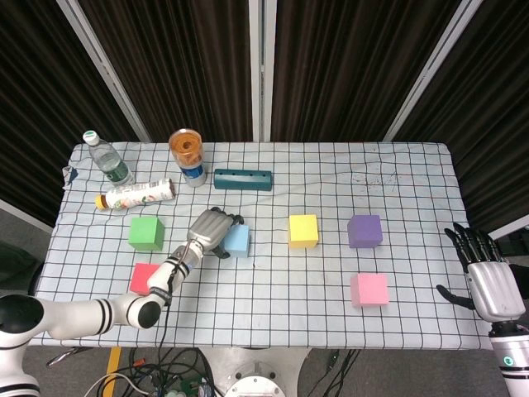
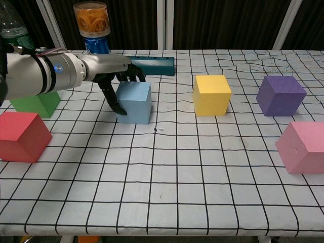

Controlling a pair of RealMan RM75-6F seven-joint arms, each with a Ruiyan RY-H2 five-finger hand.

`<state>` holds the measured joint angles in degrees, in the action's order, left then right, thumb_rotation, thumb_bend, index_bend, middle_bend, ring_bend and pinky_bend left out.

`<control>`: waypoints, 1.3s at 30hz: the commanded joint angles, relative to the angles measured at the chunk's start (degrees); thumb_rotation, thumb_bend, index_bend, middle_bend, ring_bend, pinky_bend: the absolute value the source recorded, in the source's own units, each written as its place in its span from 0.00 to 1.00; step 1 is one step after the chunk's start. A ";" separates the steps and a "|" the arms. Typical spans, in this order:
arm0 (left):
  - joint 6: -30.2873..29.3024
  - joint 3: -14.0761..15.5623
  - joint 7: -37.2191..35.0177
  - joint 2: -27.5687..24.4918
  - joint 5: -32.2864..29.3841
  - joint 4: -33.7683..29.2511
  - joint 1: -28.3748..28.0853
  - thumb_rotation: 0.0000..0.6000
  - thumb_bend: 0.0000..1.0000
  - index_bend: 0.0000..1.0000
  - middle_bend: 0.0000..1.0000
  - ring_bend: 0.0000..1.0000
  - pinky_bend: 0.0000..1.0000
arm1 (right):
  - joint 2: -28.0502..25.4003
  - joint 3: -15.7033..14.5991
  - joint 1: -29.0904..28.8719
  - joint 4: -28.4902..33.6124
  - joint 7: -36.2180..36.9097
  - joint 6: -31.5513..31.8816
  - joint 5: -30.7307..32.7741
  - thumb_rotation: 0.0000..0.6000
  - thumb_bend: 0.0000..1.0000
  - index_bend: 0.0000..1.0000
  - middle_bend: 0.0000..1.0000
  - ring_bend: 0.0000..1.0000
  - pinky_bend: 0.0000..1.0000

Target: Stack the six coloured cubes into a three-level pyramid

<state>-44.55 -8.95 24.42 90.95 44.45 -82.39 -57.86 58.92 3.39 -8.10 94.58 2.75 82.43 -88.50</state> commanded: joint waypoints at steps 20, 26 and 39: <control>-22.63 6.59 -8.90 -19.95 21.60 -16.24 17.33 1.00 0.09 0.11 0.12 0.16 0.17 | 5.57 3.94 -17.05 -2.80 15.24 -17.51 -3.52 1.00 0.15 0.00 0.11 0.00 0.01; -27.46 8.33 -12.86 -23.71 26.24 -17.26 22.81 1.00 0.09 0.11 0.12 0.16 0.17 | 11.57 6.31 -23.20 -4.77 10.83 -24.95 1.19 1.00 0.15 0.00 0.14 0.00 0.02; -26.15 8.82 -19.82 -26.57 28.80 -14.62 27.75 1.00 0.09 0.11 0.12 0.16 0.17 | 22.68 9.90 -33.47 -13.57 0.38 -37.29 15.10 1.00 0.08 0.00 0.17 0.00 0.02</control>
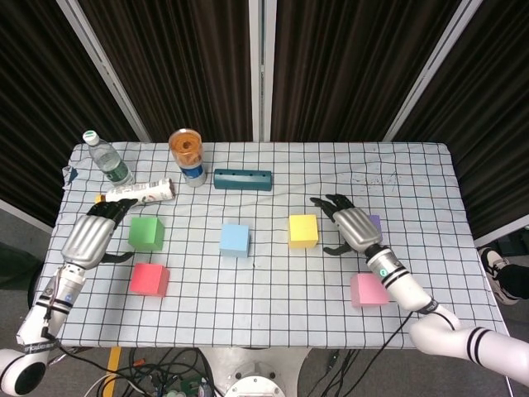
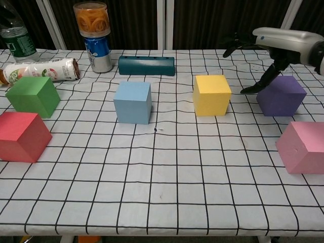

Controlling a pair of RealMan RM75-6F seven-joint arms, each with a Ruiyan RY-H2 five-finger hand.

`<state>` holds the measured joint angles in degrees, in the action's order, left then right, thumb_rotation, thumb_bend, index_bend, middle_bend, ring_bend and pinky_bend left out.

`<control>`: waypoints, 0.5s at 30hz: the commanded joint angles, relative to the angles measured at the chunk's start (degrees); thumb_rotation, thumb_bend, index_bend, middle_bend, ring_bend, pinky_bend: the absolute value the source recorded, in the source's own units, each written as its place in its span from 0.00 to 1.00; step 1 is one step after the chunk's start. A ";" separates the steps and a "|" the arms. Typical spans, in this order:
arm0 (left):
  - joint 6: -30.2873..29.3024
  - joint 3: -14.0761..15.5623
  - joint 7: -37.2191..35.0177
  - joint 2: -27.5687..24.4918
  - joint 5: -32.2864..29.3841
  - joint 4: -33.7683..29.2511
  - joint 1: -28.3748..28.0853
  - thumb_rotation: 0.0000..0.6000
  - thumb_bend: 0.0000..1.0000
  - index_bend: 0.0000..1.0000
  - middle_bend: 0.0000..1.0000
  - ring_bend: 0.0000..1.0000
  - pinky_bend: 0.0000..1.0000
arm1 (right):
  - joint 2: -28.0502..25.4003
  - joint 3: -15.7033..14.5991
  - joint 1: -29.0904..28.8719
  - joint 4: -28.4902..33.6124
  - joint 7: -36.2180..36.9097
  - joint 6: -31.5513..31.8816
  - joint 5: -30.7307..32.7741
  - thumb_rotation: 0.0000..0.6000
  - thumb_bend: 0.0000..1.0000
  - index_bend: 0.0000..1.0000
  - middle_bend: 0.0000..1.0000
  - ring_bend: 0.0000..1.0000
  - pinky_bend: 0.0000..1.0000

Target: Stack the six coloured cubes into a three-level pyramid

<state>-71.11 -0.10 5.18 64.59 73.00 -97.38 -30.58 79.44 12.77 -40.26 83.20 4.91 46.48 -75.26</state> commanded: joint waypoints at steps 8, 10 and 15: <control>2.08 -0.76 -2.29 -0.06 1.37 1.39 1.40 1.00 0.09 0.11 0.12 0.16 0.17 | 7.57 0.64 -3.62 -7.09 -2.67 -2.79 5.39 1.00 0.08 0.00 0.21 0.00 0.02; 2.23 -1.07 -2.51 0.04 1.64 1.56 1.51 1.00 0.09 0.11 0.12 0.16 0.17 | 8.55 0.51 -3.99 -8.18 -2.73 -2.87 5.56 1.00 0.08 0.00 0.24 0.00 0.02; 2.61 -1.73 -3.51 0.19 2.59 2.00 1.86 1.00 0.09 0.11 0.12 0.16 0.17 | 10.87 0.13 -4.08 -9.85 -3.08 -1.24 5.45 1.00 0.11 0.00 0.34 0.01 0.02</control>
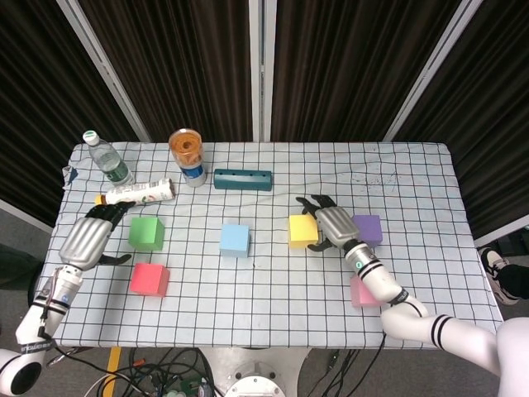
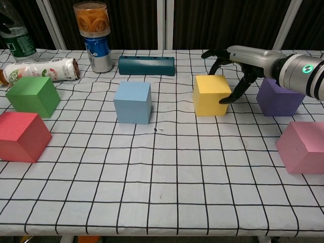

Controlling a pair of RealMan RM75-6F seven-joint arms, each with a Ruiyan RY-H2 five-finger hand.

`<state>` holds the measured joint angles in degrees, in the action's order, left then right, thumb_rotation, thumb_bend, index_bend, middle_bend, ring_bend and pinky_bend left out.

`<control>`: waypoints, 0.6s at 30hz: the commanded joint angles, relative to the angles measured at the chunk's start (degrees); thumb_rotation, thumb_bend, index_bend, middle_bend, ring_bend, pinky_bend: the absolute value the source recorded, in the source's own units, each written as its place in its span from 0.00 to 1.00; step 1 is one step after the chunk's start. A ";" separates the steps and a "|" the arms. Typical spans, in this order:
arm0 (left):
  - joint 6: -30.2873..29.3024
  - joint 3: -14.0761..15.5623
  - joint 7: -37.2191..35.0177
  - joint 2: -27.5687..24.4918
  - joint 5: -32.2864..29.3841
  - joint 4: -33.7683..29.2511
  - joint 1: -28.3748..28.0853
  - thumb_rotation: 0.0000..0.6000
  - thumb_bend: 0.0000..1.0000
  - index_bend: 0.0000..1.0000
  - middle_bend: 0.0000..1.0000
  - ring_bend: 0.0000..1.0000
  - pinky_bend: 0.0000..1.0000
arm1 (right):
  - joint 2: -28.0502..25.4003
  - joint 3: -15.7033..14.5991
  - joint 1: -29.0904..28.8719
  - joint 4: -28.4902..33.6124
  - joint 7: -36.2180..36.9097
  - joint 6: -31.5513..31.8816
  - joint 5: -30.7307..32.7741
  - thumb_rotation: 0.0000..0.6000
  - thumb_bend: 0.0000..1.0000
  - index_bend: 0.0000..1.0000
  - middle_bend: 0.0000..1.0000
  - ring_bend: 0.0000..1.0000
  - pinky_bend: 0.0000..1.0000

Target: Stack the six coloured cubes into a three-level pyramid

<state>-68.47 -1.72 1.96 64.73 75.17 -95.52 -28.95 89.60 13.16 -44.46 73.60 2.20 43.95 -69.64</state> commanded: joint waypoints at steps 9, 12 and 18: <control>0.61 -0.67 -1.34 -0.14 1.66 0.64 1.02 1.00 0.09 0.11 0.12 0.16 0.17 | -0.51 -0.05 2.83 9.61 -6.84 8.00 2.87 1.00 0.16 0.00 0.45 0.08 0.04; 0.86 -0.88 -1.60 -0.28 2.00 0.54 1.16 1.00 0.09 0.11 0.12 0.16 0.17 | -0.83 0.72 2.02 12.43 -9.51 7.23 5.92 1.00 0.15 0.00 0.45 0.08 0.04; 1.06 -1.28 -2.03 -0.28 2.36 0.60 1.61 1.00 0.09 0.11 0.12 0.16 0.17 | 0.57 2.23 -0.49 14.21 -14.14 6.26 11.91 1.00 0.15 0.00 0.44 0.08 0.04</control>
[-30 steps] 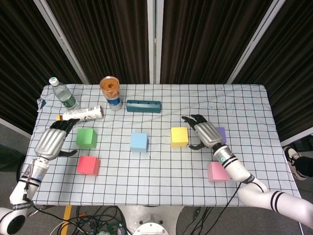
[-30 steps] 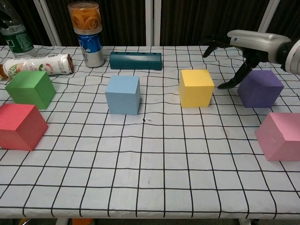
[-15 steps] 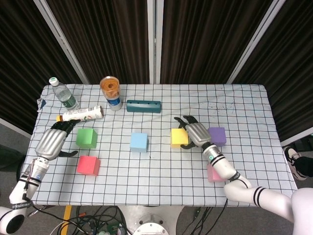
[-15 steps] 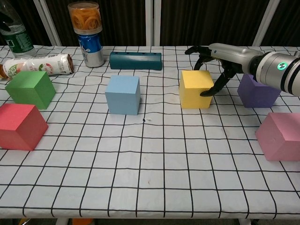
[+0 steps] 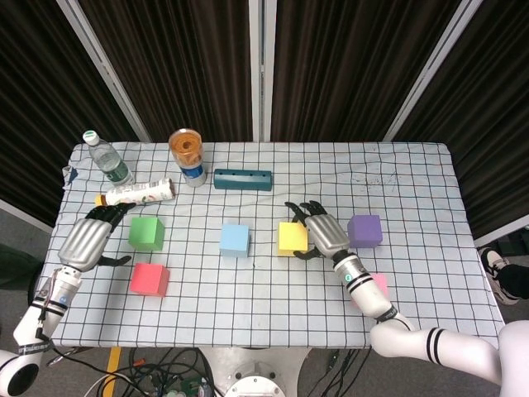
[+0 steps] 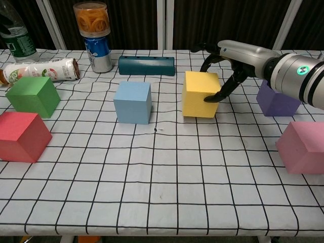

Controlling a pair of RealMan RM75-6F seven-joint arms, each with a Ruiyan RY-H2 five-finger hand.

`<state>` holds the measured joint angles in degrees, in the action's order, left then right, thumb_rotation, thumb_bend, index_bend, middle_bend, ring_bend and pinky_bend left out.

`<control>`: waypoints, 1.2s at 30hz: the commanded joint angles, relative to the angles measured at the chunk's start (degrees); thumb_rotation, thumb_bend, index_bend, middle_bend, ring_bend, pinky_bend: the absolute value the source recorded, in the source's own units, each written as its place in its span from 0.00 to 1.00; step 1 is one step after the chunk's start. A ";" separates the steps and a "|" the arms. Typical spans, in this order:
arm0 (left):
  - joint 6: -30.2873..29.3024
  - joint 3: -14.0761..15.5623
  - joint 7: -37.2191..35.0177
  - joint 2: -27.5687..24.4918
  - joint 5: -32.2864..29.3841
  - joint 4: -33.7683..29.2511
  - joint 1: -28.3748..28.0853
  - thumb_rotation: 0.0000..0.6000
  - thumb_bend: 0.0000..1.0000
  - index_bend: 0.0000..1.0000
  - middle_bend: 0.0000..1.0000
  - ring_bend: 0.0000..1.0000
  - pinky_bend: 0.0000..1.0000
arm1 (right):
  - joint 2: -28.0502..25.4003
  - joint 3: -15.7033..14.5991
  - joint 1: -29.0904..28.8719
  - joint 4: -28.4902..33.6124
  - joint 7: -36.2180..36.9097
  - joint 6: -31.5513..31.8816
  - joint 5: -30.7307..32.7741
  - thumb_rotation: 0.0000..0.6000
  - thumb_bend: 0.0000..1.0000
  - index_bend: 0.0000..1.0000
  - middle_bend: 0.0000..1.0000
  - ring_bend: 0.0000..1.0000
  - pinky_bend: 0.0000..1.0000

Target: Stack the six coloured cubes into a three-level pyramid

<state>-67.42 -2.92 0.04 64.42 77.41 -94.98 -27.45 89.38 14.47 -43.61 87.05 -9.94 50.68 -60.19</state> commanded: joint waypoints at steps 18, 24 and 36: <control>0.38 -0.64 -2.20 -0.17 1.64 1.23 1.30 1.00 0.09 0.11 0.12 0.16 0.17 | 5.98 2.76 -7.86 -1.72 -7.50 -2.07 13.80 1.00 0.15 0.00 0.44 0.08 0.04; 0.52 -0.74 -2.76 0.01 2.11 1.77 1.56 1.00 0.09 0.11 0.12 0.16 0.17 | 7.14 2.39 -9.09 -2.70 -8.75 -1.82 15.79 1.00 0.15 0.00 0.44 0.08 0.04; 1.16 -0.76 -5.38 0.17 3.30 3.21 1.81 1.00 0.09 0.11 0.12 0.16 0.17 | 9.46 2.00 -11.11 -4.29 -11.33 -0.39 17.80 1.00 0.15 0.00 0.42 0.07 0.01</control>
<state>-66.30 -3.68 -5.28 64.58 80.67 -91.83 -25.66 98.64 16.49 -54.49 82.91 -21.05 50.23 -42.69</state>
